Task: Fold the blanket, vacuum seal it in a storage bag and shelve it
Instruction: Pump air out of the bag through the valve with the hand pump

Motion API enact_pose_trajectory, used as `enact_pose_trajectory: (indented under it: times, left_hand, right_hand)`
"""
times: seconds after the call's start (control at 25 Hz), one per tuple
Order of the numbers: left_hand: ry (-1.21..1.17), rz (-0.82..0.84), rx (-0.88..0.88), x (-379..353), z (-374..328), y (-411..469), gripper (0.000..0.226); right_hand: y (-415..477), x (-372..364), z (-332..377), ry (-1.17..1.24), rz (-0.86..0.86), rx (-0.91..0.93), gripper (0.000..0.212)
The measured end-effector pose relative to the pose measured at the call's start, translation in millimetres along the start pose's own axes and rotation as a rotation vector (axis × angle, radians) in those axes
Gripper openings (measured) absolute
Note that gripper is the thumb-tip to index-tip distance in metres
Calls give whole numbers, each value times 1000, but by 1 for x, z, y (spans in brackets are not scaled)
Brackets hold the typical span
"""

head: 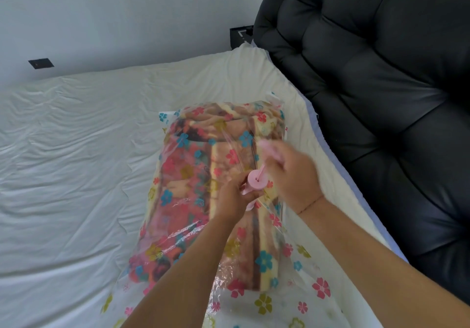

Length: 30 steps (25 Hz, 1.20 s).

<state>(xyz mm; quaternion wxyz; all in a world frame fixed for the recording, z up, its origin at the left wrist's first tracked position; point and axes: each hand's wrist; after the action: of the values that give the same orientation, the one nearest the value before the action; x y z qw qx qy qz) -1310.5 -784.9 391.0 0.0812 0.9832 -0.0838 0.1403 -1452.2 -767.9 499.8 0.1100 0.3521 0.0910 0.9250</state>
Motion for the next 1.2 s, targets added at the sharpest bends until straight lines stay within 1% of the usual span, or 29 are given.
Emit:
enact_pose_trajectory:
  times: [0.04, 0.08, 0.12, 0.16, 0.24, 0.28, 0.32, 0.36, 0.4, 0.44, 0.48, 0.52, 0.56, 0.6, 0.64, 0.68, 0.72, 0.76, 0.8, 0.84, 0.88, 0.92, 0.96, 1.0, 1.04, 1.08, 1.12, 1.16, 1.2]
  left_hand:
    - [9, 6, 7, 2, 0, 2, 50]
    - [21, 21, 15, 2, 0, 3, 50]
    - [39, 39, 15, 1, 0, 2, 49]
    - [62, 52, 9, -1, 0, -1, 46]
    - [99, 59, -24, -6, 1, -6, 39]
    - [91, 52, -26, -7, 1, -7, 39]
    - [68, 29, -19, -6, 0, -5, 41]
    - [52, 8, -8, -4, 0, -2, 45]
    - [43, 5, -1, -1, 1, 1, 47]
    - [49, 15, 0, 1, 2, 3, 49]
    - [59, 31, -3, 1, 3, 3, 49]
    - [73, 46, -12, 1, 4, 0, 48]
    - [91, 50, -25, -1, 4, -2, 44]
    - [102, 48, -40, -3, 4, -4, 41]
    - [95, 43, -48, -4, 4, -4, 40]
    - [71, 33, -47, -4, 3, -2, 42]
    - [52, 18, -43, -1, 3, 1, 44]
    - [44, 15, -39, 1, 4, 5, 47]
    - [46, 19, -34, 2, 4, 8, 48]
    - [53, 27, -28, 3, 5, 8, 50]
    - [65, 36, -22, 2, 4, 5, 51]
    - [75, 40, -23, 0, 4, 1, 51]
    - [79, 43, -30, -1, 5, -1, 48]
    - [65, 41, -37, -3, 7, -1, 46]
    - [46, 29, -36, -3, 9, 1, 46]
    - [29, 16, -36, -1, 10, 4, 48]
    - [25, 11, -31, 1, 12, 6, 51]
    - [25, 16, -25, 2, 13, 9, 52]
    - [31, 20, -17, 2, 15, 8, 51]
  right_hand:
    - [5, 12, 10, 76, -193, 82, 28]
    - [7, 16, 13, 85, -272, 113, 28]
    - [4, 14, 8, 34, -280, 122, 30]
    - [-3, 3, -1, -44, -166, 69, 33]
    - [-15, -22, -16, -324, 310, -114, 33]
    - [-14, -22, -16, -327, 342, -112, 31]
    - [-5, -14, -12, -255, 272, -94, 29]
    - [4, 1, -3, -133, 78, -4, 28]
    - [8, 14, 8, -46, -155, 104, 28]
    - [11, 19, 11, -15, -295, 172, 31]
    - [7, 19, 11, -46, -306, 185, 35]
    - [0, 8, 4, -91, -211, 140, 38]
    - [-8, -8, 0, -195, 24, 40, 40]
    - [-12, -21, -4, -360, 280, -76, 40]
    - [-10, -23, -4, -411, 365, -111, 39]
    - [-1, -17, -1, -372, 326, -125, 38]
    - [9, -5, 5, -254, 157, -72, 36]
    - [14, 9, 15, -90, -114, 40, 35]
    - [16, 15, 17, -4, -279, 100, 37]
    - [14, 14, 13, 7, -302, 111, 39]
    - [7, 6, 4, -16, -223, 69, 39]
    - [-4, -11, -4, -95, -15, -16, 36]
    - [-12, -26, -9, -224, 220, -102, 32]
    - [-13, -30, -11, -256, 256, -98, 31]
    - [-7, -26, -9, -212, 183, -83, 30]
    - [2, -14, -1, -102, 2, -28, 30]
    - [7, -2, 9, 2, -241, 71, 31]
    - [10, 4, 14, 57, -368, 115, 31]
    - [9, 5, 14, 39, -369, 129, 31]
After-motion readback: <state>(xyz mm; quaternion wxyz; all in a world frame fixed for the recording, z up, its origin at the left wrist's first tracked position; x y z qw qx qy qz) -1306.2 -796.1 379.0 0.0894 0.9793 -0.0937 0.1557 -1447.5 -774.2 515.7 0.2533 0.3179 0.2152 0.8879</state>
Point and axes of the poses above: each hand's wrist, its own y-axis towards the middle knuckle, its own x-axis out of the back of the hand, z = x × y, and after that the axes turned 10 degrees about -x, right-handed
